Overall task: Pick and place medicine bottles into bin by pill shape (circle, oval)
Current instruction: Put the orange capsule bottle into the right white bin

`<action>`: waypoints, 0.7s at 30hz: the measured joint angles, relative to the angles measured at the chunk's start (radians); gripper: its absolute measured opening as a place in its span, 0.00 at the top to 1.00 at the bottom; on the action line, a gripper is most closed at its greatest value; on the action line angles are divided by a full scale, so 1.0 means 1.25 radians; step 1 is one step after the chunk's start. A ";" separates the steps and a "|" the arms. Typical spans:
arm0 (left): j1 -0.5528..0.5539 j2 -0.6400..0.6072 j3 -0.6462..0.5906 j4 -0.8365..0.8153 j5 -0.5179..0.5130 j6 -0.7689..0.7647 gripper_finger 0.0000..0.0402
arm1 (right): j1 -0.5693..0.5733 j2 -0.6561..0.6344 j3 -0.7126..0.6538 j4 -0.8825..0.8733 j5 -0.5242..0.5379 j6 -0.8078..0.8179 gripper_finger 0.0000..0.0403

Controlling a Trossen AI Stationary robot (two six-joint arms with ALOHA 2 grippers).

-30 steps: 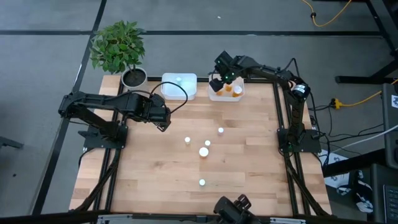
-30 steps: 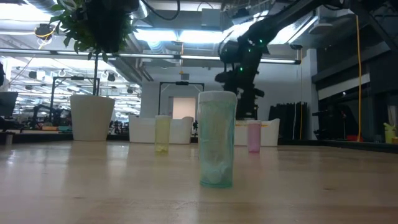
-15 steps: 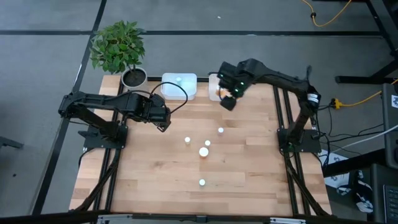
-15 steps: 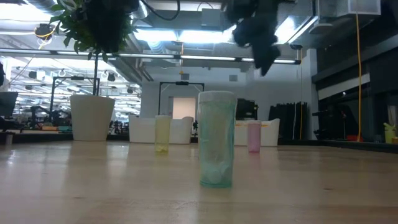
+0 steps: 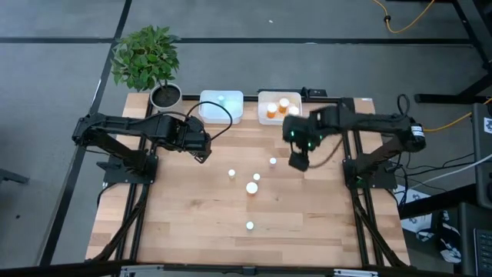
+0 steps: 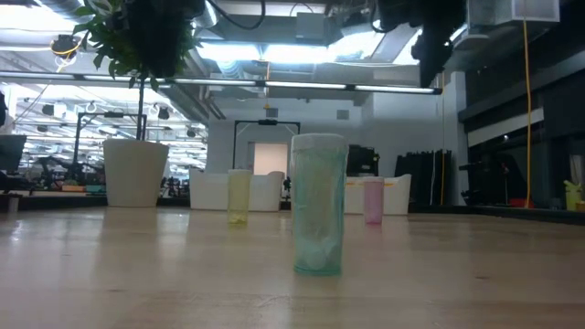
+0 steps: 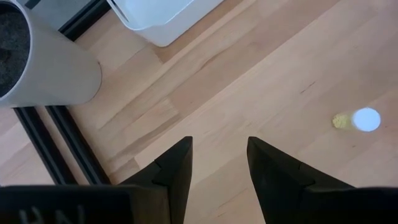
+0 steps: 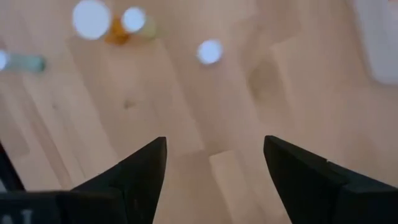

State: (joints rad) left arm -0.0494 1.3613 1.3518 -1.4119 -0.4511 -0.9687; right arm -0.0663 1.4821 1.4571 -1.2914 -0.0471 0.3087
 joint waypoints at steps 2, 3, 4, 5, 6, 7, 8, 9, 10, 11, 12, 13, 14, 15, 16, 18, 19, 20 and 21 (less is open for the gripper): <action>0.000 0.000 0.000 0.007 0.000 0.001 0.64 | 0.034 -0.013 -0.043 0.027 -0.012 0.019 0.33; 0.000 0.000 0.000 0.012 0.000 0.001 0.64 | 0.048 -0.017 -0.062 0.042 -0.029 0.030 0.33; 0.000 0.000 0.000 0.016 0.000 0.001 0.64 | 0.061 -0.019 -0.079 0.058 -0.049 0.048 0.33; 0.000 0.000 0.000 0.017 0.000 0.001 0.64 | 0.075 -0.019 -0.096 0.073 -0.067 0.069 0.33; 0.000 0.000 0.000 0.018 0.000 0.002 0.64 | 0.088 -0.019 -0.110 0.088 -0.080 0.093 0.33; 0.000 0.000 0.000 0.018 0.000 0.002 0.64 | 0.099 -0.019 -0.124 0.104 -0.096 0.119 0.33; 0.000 0.000 0.000 0.018 0.000 0.002 0.64 | 0.110 -0.019 -0.139 0.123 -0.109 0.143 0.33; 0.000 0.000 0.000 0.018 0.000 0.004 0.64 | 0.120 -0.019 -0.153 0.145 -0.119 0.156 0.33; 0.000 0.000 0.000 0.018 0.000 0.010 0.64 | 0.128 -0.019 -0.166 0.166 -0.126 0.169 0.33; 0.000 0.000 0.000 0.017 0.000 0.019 0.64 | 0.135 -0.019 -0.179 0.185 -0.128 0.176 0.33; 0.000 0.000 0.000 0.018 0.000 0.030 0.64 | 0.141 -0.019 -0.191 0.204 -0.128 0.193 0.33; 0.000 0.000 0.000 0.018 0.000 0.041 0.64 | 0.146 -0.019 -0.202 0.218 -0.129 0.223 0.33; 0.000 0.000 0.000 0.018 0.004 0.049 0.63 | 0.149 -0.019 -0.214 0.229 -0.128 0.264 0.33; 0.000 0.000 0.000 0.017 0.008 0.054 0.63 | 0.151 -0.019 -0.223 0.235 -0.120 0.320 0.33; 0.000 0.000 0.000 0.018 0.013 0.062 0.64 | 0.151 -0.019 -0.234 0.236 -0.110 0.381 0.33; 0.000 0.000 0.000 0.017 0.022 0.074 0.63 | 0.150 -0.019 -0.255 0.231 -0.110 0.485 0.31; 0.000 0.000 0.000 0.017 0.023 0.078 0.64 | 0.150 -0.019 -0.265 0.227 -0.110 0.527 0.30; 0.000 0.000 0.000 0.017 0.025 0.085 0.63 | 0.150 -0.019 -0.274 0.226 -0.109 0.565 0.28; 0.000 0.000 0.000 0.017 0.024 0.091 0.63 | 0.150 -0.019 -0.284 0.234 -0.105 0.592 0.27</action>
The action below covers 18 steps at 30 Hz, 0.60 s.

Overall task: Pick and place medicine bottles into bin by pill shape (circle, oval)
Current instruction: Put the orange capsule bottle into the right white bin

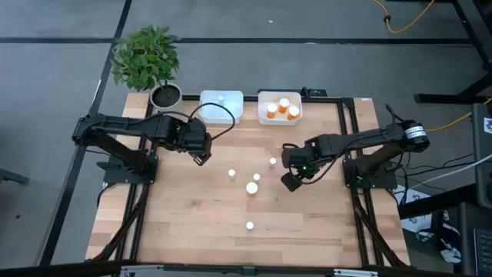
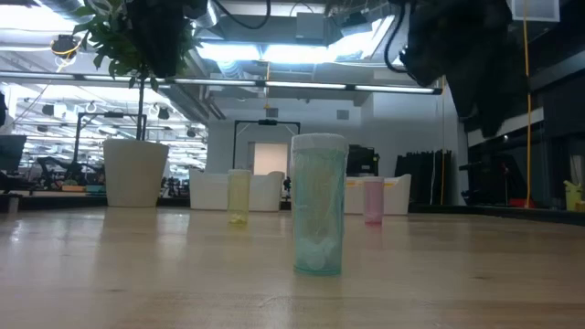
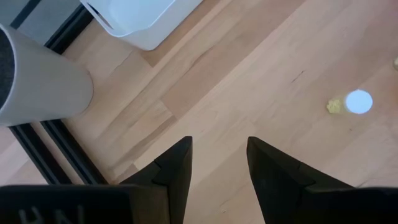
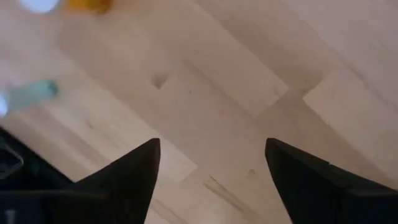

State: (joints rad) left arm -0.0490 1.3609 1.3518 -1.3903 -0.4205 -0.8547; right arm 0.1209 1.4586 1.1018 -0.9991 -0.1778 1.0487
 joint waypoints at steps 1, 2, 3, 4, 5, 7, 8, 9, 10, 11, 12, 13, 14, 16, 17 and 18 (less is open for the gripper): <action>0.000 0.000 0.000 0.000 0.000 0.007 0.64 | 0.001 0.000 -0.013 0.011 0.014 0.021 0.25; 0.000 0.000 0.000 0.000 0.000 0.016 0.63 | 0.001 0.000 -0.026 0.019 0.021 0.040 0.23; 0.000 0.000 0.000 0.000 0.000 0.022 0.63 | 0.000 0.000 -0.038 0.024 0.022 0.057 0.22; 0.000 0.000 0.000 0.000 0.000 0.026 0.64 | 0.000 0.000 -0.050 0.033 0.031 0.074 0.21; 0.000 0.000 0.000 0.000 0.000 0.030 0.63 | 0.000 0.000 -0.060 0.048 0.040 0.105 0.21; 0.000 0.000 0.000 0.000 0.000 0.042 0.63 | 0.003 0.000 -0.088 0.083 0.049 0.183 0.21; 0.000 0.000 0.000 0.000 0.000 0.048 0.63 | 0.007 0.000 -0.102 0.104 0.052 0.220 0.21; 0.000 0.000 0.000 0.000 0.000 0.055 0.63 | 0.012 0.000 -0.113 0.139 0.055 0.240 0.21; 0.000 0.000 0.000 0.000 0.000 0.063 0.63 | 0.019 0.000 -0.121 0.195 0.062 0.246 0.21; 0.000 0.000 0.000 -0.001 0.000 0.070 0.64 | 0.029 0.000 -0.127 0.266 0.070 0.247 0.21; 0.000 0.000 0.000 -0.002 0.000 0.078 0.64 | 0.041 0.000 -0.129 0.340 0.084 0.246 0.21; 0.000 0.000 0.000 -0.004 0.000 0.084 0.63 | 0.054 0.000 -0.130 0.418 0.106 0.246 0.21; 0.000 0.000 0.000 -0.005 0.000 0.087 0.63 | 0.068 0.000 -0.125 0.491 0.131 0.244 0.21; 0.000 0.000 0.000 -0.006 0.000 0.102 0.63 | 0.094 0.001 -0.098 0.616 0.192 0.237 0.21; 0.000 0.000 0.000 -0.006 0.000 0.108 0.63 | 0.106 0.001 -0.081 0.668 0.225 0.222 0.21; 0.000 0.000 0.000 -0.006 0.000 0.116 0.64 | 0.118 0.001 -0.063 0.709 0.260 0.200 0.21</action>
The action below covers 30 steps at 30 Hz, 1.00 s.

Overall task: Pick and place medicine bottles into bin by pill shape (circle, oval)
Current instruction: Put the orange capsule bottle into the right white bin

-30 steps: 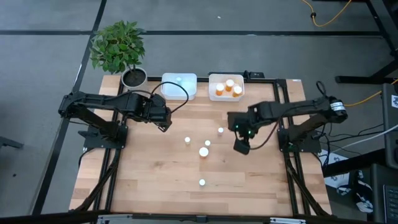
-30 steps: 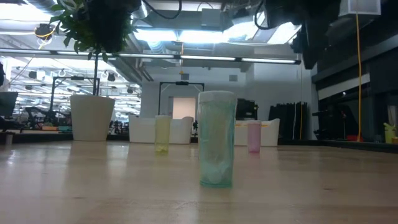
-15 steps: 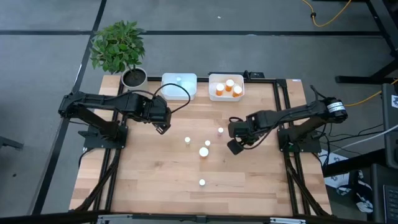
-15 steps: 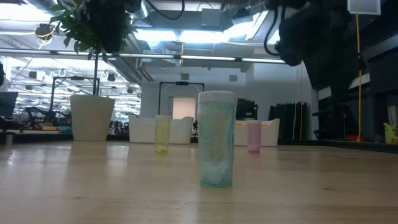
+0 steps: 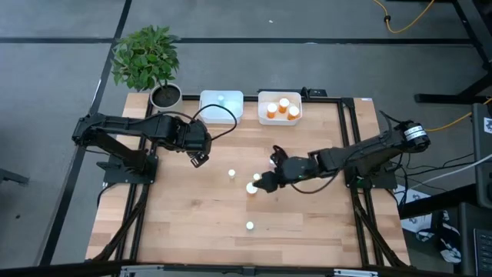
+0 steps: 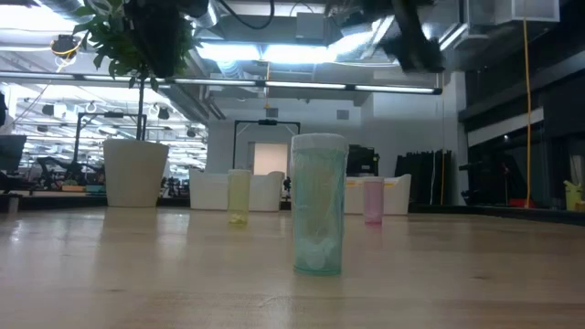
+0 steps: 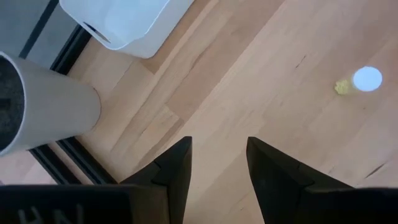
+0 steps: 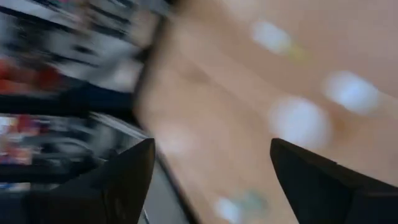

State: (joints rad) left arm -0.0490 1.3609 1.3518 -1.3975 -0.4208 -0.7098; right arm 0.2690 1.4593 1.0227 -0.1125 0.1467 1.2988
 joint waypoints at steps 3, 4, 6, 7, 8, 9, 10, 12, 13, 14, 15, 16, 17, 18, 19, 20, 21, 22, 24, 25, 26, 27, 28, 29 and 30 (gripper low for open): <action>0.000 0.000 0.000 0.000 0.000 0.011 0.63 | 0.035 0.008 0.068 0.070 0.096 -0.084 0.21; 0.000 0.000 0.000 0.000 0.000 0.011 0.63 | 0.044 0.016 0.101 0.079 0.120 -0.114 0.21; 0.000 0.000 0.000 -0.001 0.000 0.011 0.63 | 0.060 0.042 0.170 0.071 0.162 -0.170 0.21; 0.000 0.000 0.000 0.000 0.000 0.011 0.63 | 0.065 0.062 0.207 0.072 0.171 -0.200 0.21; 0.000 0.000 0.000 0.000 0.000 0.011 0.63 | 0.069 0.086 0.245 0.064 0.175 -0.230 0.21; 0.000 0.000 0.000 -0.001 0.000 0.011 0.63 | 0.072 0.111 0.284 0.043 0.175 -0.251 0.21; 0.000 0.000 0.000 -0.002 0.000 0.011 0.63 | 0.072 0.138 0.326 0.019 0.175 -0.269 0.21; 0.000 0.000 0.000 -0.005 0.000 0.012 0.63 | 0.072 0.192 0.418 -0.063 0.173 -0.279 0.21; 0.000 0.000 0.000 -0.007 0.000 0.014 0.63 | 0.072 0.219 0.464 -0.120 0.168 -0.280 0.21; 0.000 0.000 0.000 -0.009 0.000 0.019 0.63 | 0.072 0.246 0.509 -0.181 0.163 -0.276 0.21; 0.000 0.000 0.000 -0.009 0.000 0.028 0.63 | 0.071 0.276 0.555 -0.247 0.160 -0.264 0.21; 0.000 0.000 0.000 -0.012 0.000 0.033 0.63 | 0.071 0.303 0.598 -0.320 0.160 -0.246 0.21; 0.000 0.000 0.000 -0.018 0.000 0.033 0.63 | 0.072 0.329 0.639 -0.395 0.159 -0.227 0.21; 0.000 0.000 0.000 -0.024 0.000 0.033 0.63 | 0.072 0.354 0.679 -0.466 0.159 -0.207 0.21; 0.000 0.000 0.000 -0.027 0.000 0.033 0.63 | 0.072 0.377 0.716 -0.532 0.159 -0.182 0.21; 0.000 0.000 0.000 -0.029 0.000 0.033 0.63 | 0.072 0.398 0.750 -0.596 0.159 -0.156 0.21; 0.000 0.000 0.000 -0.030 0.000 0.033 0.63 | 0.072 0.417 0.777 -0.651 0.160 -0.133 0.21; 0.000 0.000 0.000 -0.030 0.000 0.033 0.63 | 0.072 0.436 0.798 -0.694 0.160 -0.110 0.21; 0.000 0.000 0.000 -0.031 0.000 0.033 0.63 | 0.072 0.468 0.818 -0.745 0.160 -0.076 0.21; 0.000 0.000 0.000 -0.030 0.000 0.033 0.63 | 0.072 0.481 0.819 -0.749 0.160 -0.061 0.21; 0.000 0.000 0.000 -0.030 0.000 0.033 0.63 | 0.072 0.494 0.817 -0.749 0.159 -0.054 0.21; 0.000 0.000 0.000 -0.031 0.000 0.033 0.63 | 0.072 0.505 0.815 -0.750 0.153 -0.047 0.21; 0.000 0.000 0.000 -0.031 0.000 0.033 0.63 | 0.071 0.515 0.815 -0.752 0.142 -0.041 0.21; 0.000 0.000 0.000 -0.030 0.000 0.033 0.63 | 0.069 0.528 0.815 -0.751 0.128 -0.040 0.21; 0.000 0.000 0.000 -0.030 0.000 0.033 0.63 | 0.068 0.540 0.815 -0.749 0.115 -0.040 0.21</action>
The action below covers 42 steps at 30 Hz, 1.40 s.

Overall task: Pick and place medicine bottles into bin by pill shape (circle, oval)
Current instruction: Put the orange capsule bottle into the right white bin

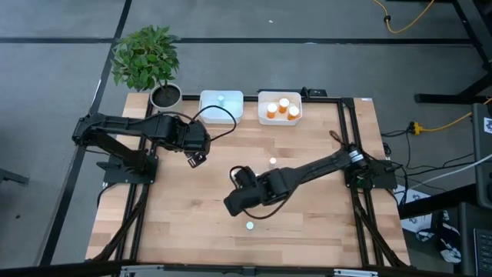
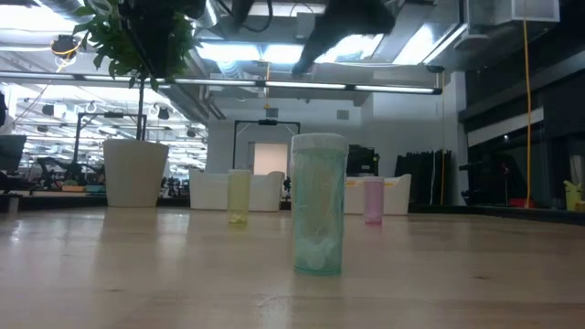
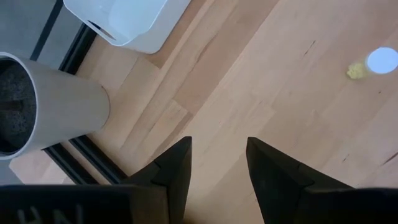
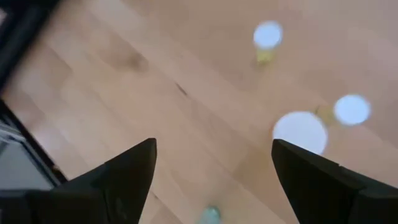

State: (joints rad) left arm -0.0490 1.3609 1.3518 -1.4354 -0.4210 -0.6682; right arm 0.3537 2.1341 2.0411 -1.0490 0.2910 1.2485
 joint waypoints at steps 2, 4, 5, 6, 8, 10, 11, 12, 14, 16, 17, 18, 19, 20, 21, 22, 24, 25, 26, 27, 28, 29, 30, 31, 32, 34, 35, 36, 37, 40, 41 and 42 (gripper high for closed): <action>0.000 0.000 0.000 0.000 0.000 0.000 0.63 | -0.003 0.024 0.000 0.000 -0.014 -0.016 0.21; 0.000 0.000 0.000 0.000 0.000 0.000 0.64 | -0.007 0.040 -0.001 0.004 -0.037 -0.015 0.21; 0.000 0.000 0.000 0.001 0.000 0.000 0.63 | -0.011 0.046 -0.001 0.008 -0.056 -0.015 0.21; 0.000 0.000 0.000 0.002 0.000 0.000 0.63 | -0.016 0.050 -0.001 0.012 -0.085 -0.016 0.21; 0.000 0.000 0.000 0.003 0.000 0.000 0.63 | -0.023 0.059 -0.001 0.026 -0.128 -0.019 0.21; 0.000 0.000 0.000 0.003 0.000 0.000 0.63 | -0.027 0.060 -0.001 0.044 -0.139 -0.034 0.21; 0.000 0.000 0.000 0.003 0.000 0.000 0.63 | -0.029 0.058 -0.001 0.052 -0.140 -0.049 0.21; 0.000 0.000 0.000 0.003 0.000 0.000 0.63 | -0.031 0.057 -0.001 0.059 -0.137 -0.066 0.21; 0.000 0.000 0.000 0.006 0.000 0.000 0.63 | -0.035 0.057 -0.001 0.060 -0.135 -0.077 0.21; 0.000 0.000 0.000 0.006 -0.005 0.000 0.63 | -0.042 0.058 -0.001 0.059 -0.138 -0.081 0.21; 0.000 0.000 0.000 0.007 -0.006 0.000 0.63 | -0.045 0.057 -0.001 0.052 -0.139 -0.080 0.21; 0.000 0.000 0.000 0.006 -0.006 0.000 0.63 | -0.047 0.057 -0.001 0.031 -0.140 -0.075 0.21; 0.000 0.000 0.000 0.006 -0.006 0.000 0.63 | -0.049 0.057 -0.001 -0.002 -0.132 -0.061 0.21; 0.000 0.000 0.000 0.006 -0.006 0.000 0.63 | -0.051 0.057 -0.001 -0.041 -0.116 -0.050 0.21; 0.000 0.000 0.000 0.006 -0.006 0.000 0.63 | -0.051 0.057 -0.001 -0.081 -0.103 -0.030 0.21; 0.000 0.000 0.000 0.006 -0.006 -0.001 0.63 | -0.051 0.057 -0.001 -0.120 -0.096 -0.010 0.21; 0.000 0.000 0.000 0.006 -0.006 -0.001 0.63 | -0.050 0.057 -0.001 -0.174 -0.104 0.021 0.21; 0.000 0.000 0.000 0.006 -0.006 -0.001 0.63 | -0.050 0.058 -0.001 -0.187 -0.109 0.028 0.21; 0.000 0.000 0.000 0.007 -0.006 -0.001 0.63 | -0.049 0.059 -0.001 -0.187 -0.110 0.031 0.21; 0.000 0.000 0.000 0.007 -0.006 -0.001 0.63 | -0.049 0.059 -0.001 -0.178 -0.110 0.031 0.21; 0.000 0.000 0.000 0.007 -0.006 -0.001 0.63 | -0.049 0.059 -0.001 -0.166 -0.109 0.028 0.21; 0.000 0.000 0.000 0.007 -0.006 -0.001 0.63 | -0.049 0.059 -0.001 -0.158 -0.109 0.027 0.21; 0.000 0.000 0.000 0.007 -0.006 -0.001 0.63 | -0.051 0.059 -0.001 -0.154 -0.108 0.026 0.21; 0.000 0.000 0.000 0.007 -0.006 -0.001 0.63 | -0.054 0.060 -0.001 -0.153 -0.109 0.025 0.21; 0.000 0.000 0.000 0.007 -0.006 -0.001 0.63 | -0.058 0.064 -0.001 -0.153 -0.108 0.025 0.21; 0.000 0.000 0.000 0.007 -0.006 -0.001 0.63 | -0.067 0.071 -0.002 -0.158 -0.108 0.025 0.21; 0.000 0.000 0.000 0.007 -0.006 -0.001 0.63 | -0.069 0.075 -0.002 -0.157 -0.110 0.024 0.21; 0.000 0.000 0.000 0.007 -0.006 -0.001 0.63 | -0.072 0.078 -0.002 -0.150 -0.112 0.022 0.21; 0.000 0.000 0.000 0.008 -0.006 -0.001 0.63 | -0.074 0.080 -0.002 -0.147 -0.117 0.020 0.21; 0.000 0.000 0.000 0.009 -0.007 -0.001 0.63 | -0.078 0.092 -0.002 -0.151 -0.123 0.024 0.21; 0.000 0.000 0.000 0.010 -0.006 -0.001 0.63 | -0.078 0.096 -0.002 -0.156 -0.124 0.025 0.21; 0.000 0.000 0.000 0.009 -0.007 -0.001 0.63 | -0.079 0.099 -0.002 -0.159 -0.124 0.025 0.21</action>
State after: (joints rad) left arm -0.0490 1.3612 1.3518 -1.4239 -0.4294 -0.6693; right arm 0.2554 2.2577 2.0392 -1.2480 0.1356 1.2797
